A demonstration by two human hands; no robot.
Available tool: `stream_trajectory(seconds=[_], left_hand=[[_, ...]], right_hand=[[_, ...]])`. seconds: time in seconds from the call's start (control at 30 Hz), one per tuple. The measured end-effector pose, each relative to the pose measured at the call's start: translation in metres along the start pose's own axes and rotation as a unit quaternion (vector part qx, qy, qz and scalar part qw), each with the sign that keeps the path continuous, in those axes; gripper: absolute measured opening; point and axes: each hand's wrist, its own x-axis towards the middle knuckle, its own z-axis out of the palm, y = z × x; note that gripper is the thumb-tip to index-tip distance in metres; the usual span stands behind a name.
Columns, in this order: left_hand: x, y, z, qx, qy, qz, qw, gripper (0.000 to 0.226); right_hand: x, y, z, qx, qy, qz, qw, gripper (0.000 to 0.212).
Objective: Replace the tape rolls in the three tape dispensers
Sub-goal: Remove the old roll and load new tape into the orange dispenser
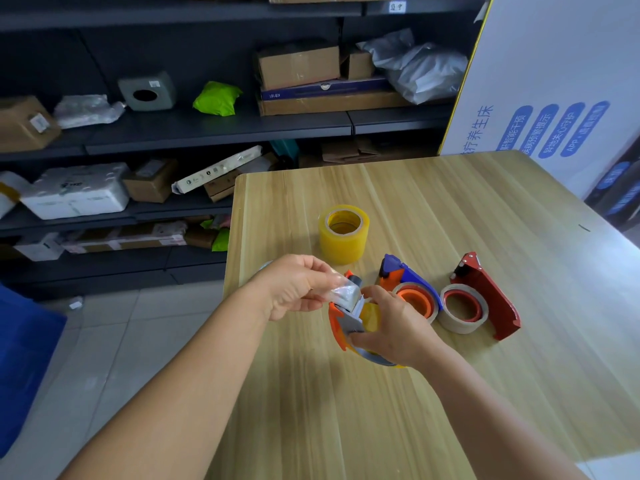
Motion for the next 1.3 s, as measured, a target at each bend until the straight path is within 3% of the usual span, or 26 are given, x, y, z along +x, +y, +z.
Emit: stream_trajectory(seconds=[0.3, 0.47, 0.63, 0.9, 1.1, 1.3], left_hand=[[-0.005, 0.000, -0.015, -0.126, -0.022, -0.017, 0.992, 0.014], [-0.008, 0.001, -0.016, -0.072, -0.029, -0.022, 0.997, 0.012], [-0.012, 0.003, -0.003, 0.033, -0.016, -0.015, 0.999, 0.043], [-0.013, -0.002, 0.002, 0.036, -0.024, -0.006, 0.999, 0.008], [-0.010, -0.004, -0.004, 0.002, -0.014, -0.014, 1.000, 0.011], [-0.010, -0.005, -0.015, -0.044, -0.061, -0.049, 0.996, 0.014]], right_hand=[[-0.002, 0.001, 0.000, 0.000, -0.006, 0.007, 1.000, 0.081], [-0.003, 0.000, 0.000, -0.002, -0.011, 0.005, 1.000, 0.081], [-0.005, -0.002, 0.000, -0.010, -0.014, 0.005, 1.000, 0.081], [-0.010, -0.004, -0.002, 0.002, -0.006, -0.009, 1.000, 0.080], [-0.017, -0.005, -0.006, 0.043, 0.017, -0.062, 0.997, 0.101], [-0.022, -0.006, -0.007, 0.041, 0.007, -0.076, 0.996, 0.104]])
